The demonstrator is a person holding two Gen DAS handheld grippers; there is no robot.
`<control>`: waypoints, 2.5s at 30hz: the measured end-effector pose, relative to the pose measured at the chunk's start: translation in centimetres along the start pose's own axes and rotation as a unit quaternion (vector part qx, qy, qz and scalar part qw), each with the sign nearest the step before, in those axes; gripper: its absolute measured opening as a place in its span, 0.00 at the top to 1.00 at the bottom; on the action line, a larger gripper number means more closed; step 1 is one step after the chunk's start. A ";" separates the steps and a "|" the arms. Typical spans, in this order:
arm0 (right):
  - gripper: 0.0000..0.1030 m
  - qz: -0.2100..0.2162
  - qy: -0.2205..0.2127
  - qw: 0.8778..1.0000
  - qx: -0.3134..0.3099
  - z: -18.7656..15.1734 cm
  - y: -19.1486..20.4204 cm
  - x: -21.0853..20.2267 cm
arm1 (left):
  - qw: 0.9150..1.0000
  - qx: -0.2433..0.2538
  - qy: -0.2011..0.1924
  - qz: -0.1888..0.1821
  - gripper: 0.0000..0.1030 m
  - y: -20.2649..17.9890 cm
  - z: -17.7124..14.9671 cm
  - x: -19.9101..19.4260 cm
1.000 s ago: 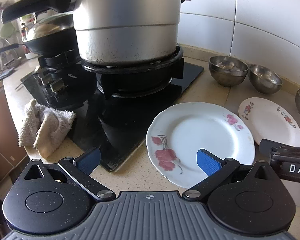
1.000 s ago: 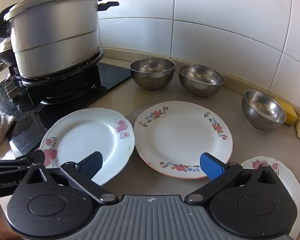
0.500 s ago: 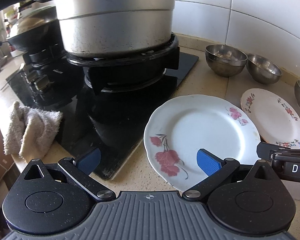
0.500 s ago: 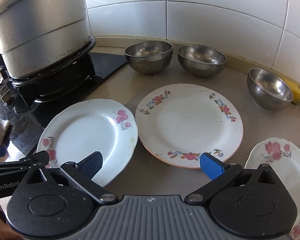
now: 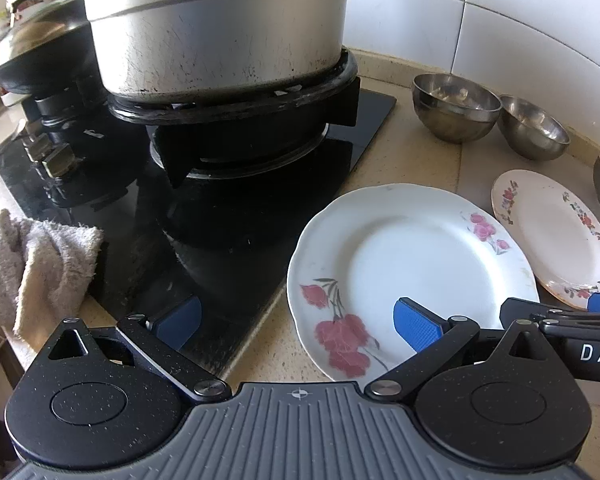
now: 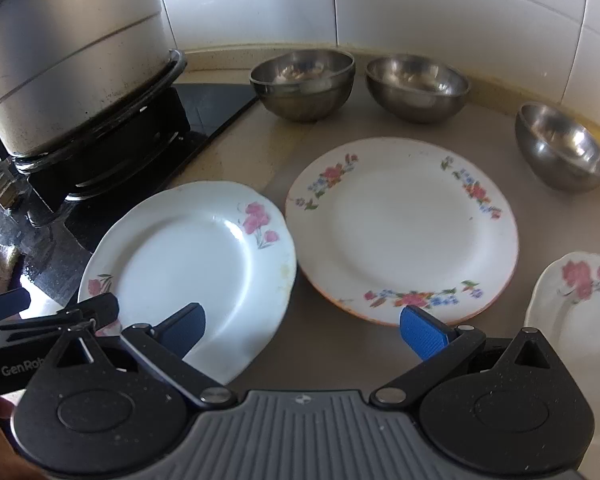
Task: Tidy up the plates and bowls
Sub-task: 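Move the left gripper toward the rim of the white pink-flower plate, then close the left gripper on the plate rim, then lift the plate with the left gripper and carry it over the floral-border plate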
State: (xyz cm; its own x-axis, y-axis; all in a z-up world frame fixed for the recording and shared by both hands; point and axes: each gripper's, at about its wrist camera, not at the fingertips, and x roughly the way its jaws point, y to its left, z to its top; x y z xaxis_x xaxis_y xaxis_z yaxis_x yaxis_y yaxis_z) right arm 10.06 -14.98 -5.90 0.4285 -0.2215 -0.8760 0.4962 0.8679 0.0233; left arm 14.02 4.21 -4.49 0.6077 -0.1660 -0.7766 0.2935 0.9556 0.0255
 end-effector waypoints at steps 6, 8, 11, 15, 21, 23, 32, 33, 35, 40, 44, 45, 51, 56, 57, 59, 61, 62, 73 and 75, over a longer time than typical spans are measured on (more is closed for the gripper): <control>0.16 -0.001 0.010 1.000 0.002 0.3 0.2 0.4 | 1.000 -0.001 0.007 -0.026 0.05 0.7 0.7 0.7; 0.16 0.009 0.014 1.000 0.010 0.1 0.0 0.1 | 0.999 -0.007 0.006 -0.039 0.05 1.2 0.9 1.0; 0.16 0.022 0.032 0.999 0.027 -0.3 -0.3 -0.2 | 0.999 -0.001 0.008 -0.049 0.06 1.3 1.2 1.4; 0.16 0.028 0.048 0.998 0.039 -0.6 -0.4 0.1 | 0.997 0.005 0.022 -0.076 0.10 1.4 1.6 2.5; 0.18 0.032 0.053 0.997 0.051 -0.4 -0.3 1.0 | 0.994 0.029 0.017 -0.106 0.15 1.2 2.1 3.0; 0.19 0.037 0.048 0.997 0.048 -0.3 0.0 1.0 | 0.992 0.041 0.015 -0.115 0.18 1.0 2.2 3.1; 0.36 0.055 0.032 0.997 0.041 0.4 0.1 1.3 | 0.989 0.081 0.015 -0.123 0.27 -0.4 2.6 3.3; 0.44 0.058 0.030 0.997 0.045 0.4 0.0 1.3 | 0.989 0.082 0.015 -0.122 0.28 -0.4 2.6 3.3; 0.71 0.082 0.026 0.995 0.054 0.4 -0.4 1.1 | 0.989 0.085 0.014 -0.121 0.30 -0.3 2.5 3.3; 0.77 0.104 0.028 0.992 0.068 0.2 -0.5 1.2 | 0.988 0.083 0.015 -0.129 0.33 0.2 2.6 3.2; 0.77 0.114 0.026 0.989 0.088 0.1 -0.8 1.2 | 0.984 0.112 0.010 -0.138 0.32 0.1 2.4 3.2; 0.76 0.117 0.023 0.988 0.097 0.0 -1.0 1.2 | 0.983 0.116 0.008 -0.144 0.32 0.2 2.5 3.3; 0.69 0.124 0.016 0.987 0.103 0.2 -1.1 1.3 | 0.975 0.138 -0.004 -0.174 0.32 0.5 3.2 4.1; 0.67 0.115 0.016 0.989 0.094 0.2 -0.6 1.2 | 0.974 0.134 0.002 -0.183 0.39 1.0 3.3 3.8; 0.68 0.108 0.016 0.990 0.089 0.2 -0.5 1.2 | 0.974 0.130 0.004 -0.185 0.40 1.0 3.3 3.7; 0.69 0.104 0.018 0.991 0.085 0.3 -0.6 1.2 | 0.975 0.122 0.008 -0.185 0.41 1.2 3.2 3.5; 0.73 0.105 0.018 0.990 0.089 0.3 -0.9 1.1 | 0.976 0.117 0.014 -0.184 0.43 1.3 3.1 3.3; 0.73 0.107 0.017 0.990 0.090 0.2 -1.1 1.0 | 0.976 0.116 0.016 -0.183 0.43 1.3 3.0 3.2; 0.75 0.125 0.010 0.988 0.087 -0.2 -1.5 0.0 | 0.981 0.105 0.006 -0.164 0.44 1.4 2.6 1.1; 0.75 0.129 0.007 0.988 0.083 -0.3 -1.4 -0.3 | 0.982 0.104 0.004 -0.160 0.44 1.5 2.5 0.7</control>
State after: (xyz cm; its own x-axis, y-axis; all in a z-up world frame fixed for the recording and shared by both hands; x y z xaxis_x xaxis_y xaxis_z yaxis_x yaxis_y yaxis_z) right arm 8.99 -16.00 -5.81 0.5472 0.0042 -0.8370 0.4896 0.8095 0.3242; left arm 16.71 4.88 -3.47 0.4545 -0.4475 -0.7702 0.6132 0.7844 -0.0939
